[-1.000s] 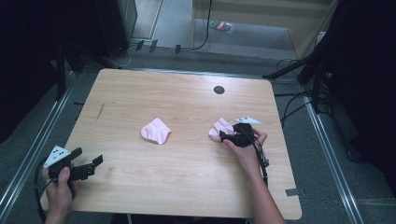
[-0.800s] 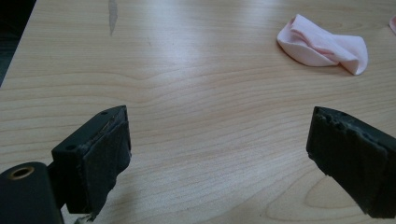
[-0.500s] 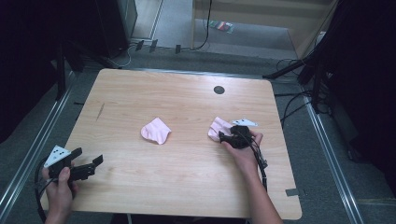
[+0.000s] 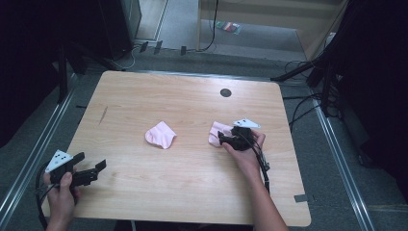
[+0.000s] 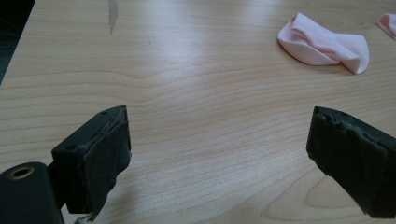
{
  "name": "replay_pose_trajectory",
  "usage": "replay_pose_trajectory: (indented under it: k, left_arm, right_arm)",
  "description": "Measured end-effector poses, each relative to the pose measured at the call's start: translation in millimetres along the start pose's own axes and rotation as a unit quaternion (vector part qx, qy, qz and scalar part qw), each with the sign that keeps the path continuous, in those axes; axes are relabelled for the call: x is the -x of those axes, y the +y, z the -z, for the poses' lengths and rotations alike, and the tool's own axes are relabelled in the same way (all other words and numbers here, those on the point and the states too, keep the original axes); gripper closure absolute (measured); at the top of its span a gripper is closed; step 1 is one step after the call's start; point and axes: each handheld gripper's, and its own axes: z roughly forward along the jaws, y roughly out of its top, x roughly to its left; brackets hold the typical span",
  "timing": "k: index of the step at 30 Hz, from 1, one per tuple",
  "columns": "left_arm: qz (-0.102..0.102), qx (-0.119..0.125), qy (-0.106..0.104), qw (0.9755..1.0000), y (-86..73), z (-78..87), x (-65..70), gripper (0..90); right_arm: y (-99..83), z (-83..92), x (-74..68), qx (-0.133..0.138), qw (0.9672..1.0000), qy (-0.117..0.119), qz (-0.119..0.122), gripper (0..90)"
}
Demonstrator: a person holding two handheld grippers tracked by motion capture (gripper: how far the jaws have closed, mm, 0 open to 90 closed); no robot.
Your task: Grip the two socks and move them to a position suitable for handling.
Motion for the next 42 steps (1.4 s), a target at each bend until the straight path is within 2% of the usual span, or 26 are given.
replay_pose_trajectory:
  k: [2, 5, 8, 10, 12, 14, 15, 19, 25, 28, 29, 30, 31, 32, 33, 35, 37, 39, 42]
  left_arm:
    - [0.0, 0.0, 0.0, 1.0, 0.1, 0.0, -0.3, 6.7]
    - [0.002, 0.0, -0.001, 1.0, -0.1, 0.3, -0.6, 6.7]
    - [0.001, -0.001, -0.001, 1.0, 0.1, -0.1, -0.3, 6.6]
    - [0.001, -0.001, -0.001, 1.0, 0.0, -0.1, -0.3, 6.7]
    - [0.001, -0.001, -0.001, 1.0, 0.0, 0.1, -0.5, 6.7]
    - [0.001, -0.001, 0.0, 1.0, 0.0, 0.0, -0.3, 6.7]
    - [0.0, -0.001, 0.0, 1.0, 0.1, -0.1, -0.3, 6.7]
    - [0.001, -0.001, 0.0, 1.0, 0.0, -0.2, -0.1, 6.7]
    - [-0.001, -0.004, 0.001, 1.0, 0.2, -0.2, 0.2, 6.7]
    - [0.0, -0.002, 0.002, 1.0, 0.1, -0.5, 0.0, 6.7]
    - [0.0, -0.002, 0.002, 1.0, 0.1, -0.4, 0.1, 6.7]
    - [0.0, -0.003, 0.002, 1.0, 0.1, -0.4, 0.2, 6.7]
    - [0.0, -0.004, 0.001, 1.0, 0.1, -0.5, 0.1, 6.7]
    - [0.0, -0.005, 0.001, 1.0, 0.1, -0.5, 0.2, 6.7]
    - [0.0, -0.005, 0.002, 1.0, 0.1, -0.6, 0.1, 6.7]
    - [0.002, -0.006, 0.001, 1.0, 0.2, -0.7, -0.3, 6.7]
    - [0.004, -0.004, -0.001, 1.0, 0.1, -0.2, -0.7, 6.7]
    - [0.004, -0.003, -0.001, 1.0, 0.0, 0.2, -0.8, 6.7]
    - [0.002, 0.002, 0.002, 1.0, -0.4, 1.0, 0.0, 6.7]
  right_arm:
    - [1.2, -2.8, -3.2, -0.002, 1.0, 0.006, 0.001, 29.1]
    - [1.9, -1.3, -7.7, 0.021, 0.9997, -0.007, 0.014, 29.8]
    - [4.2, 2.6, -9.2, 0.041, 0.9992, 0.005, 0.004, 30.7]
    - [4.3, 2.4, -12.0, 0.044, 0.9989, 0.008, 0.013, 31.4]
    - [3.6, -0.1, -15.7, 0.036, 0.999, 0.011, 0.024, 31.4]
    - [0.1, -9.2, -20.0, 0.002, 0.9995, 0.017, 0.028, 29.8]
    - [0.1, -9.2, -20.0, 0.002, 0.9995, 0.017, 0.028, 29.8]
    - [-7.7, -19.7, -20.3, -0.031, 0.9989, 0.011, 0.033, 27.8]
    - [-10.6, -21.6, -25.2, -0.035, 0.9982, -0.009, 0.048, 29.3]
    - [-11.0, -21.0, -24.8, -0.033, 0.9985, -0.015, 0.042, 34.4]
    - [-11.3, -20.2, -24.7, -0.031, 0.9985, -0.02, 0.039, 39.3]
    - [-11.6, -19.4, -23.6, -0.028, 0.9986, -0.023, 0.037, 46.7]
    - [-12.4, -17.6, -21.4, -0.022, 0.9987, -0.033, 0.032, 65.4]
    - [-12.6, -16.9, -20.2, -0.02, 0.9986, -0.038, 0.031, 72.0]
    - [-12.6, -16.9, -20.2, -0.02, 0.9986, -0.038, 0.031, 72.0]
    - [-13.2, -15.5, -17.6, -0.02, 0.9985, -0.044, 0.027, 81.0]
    - [-11.9, -14.6, -16.3, -0.024, 0.9984, -0.041, 0.032, 82.8]
    - [-10.8, -12.5, -15.2, -0.025, 0.9985, -0.041, 0.026, 83.2]
    - [-9.0, -2.4, -16.7, -0.003, 0.9992, -0.036, 0.019, 83.3]
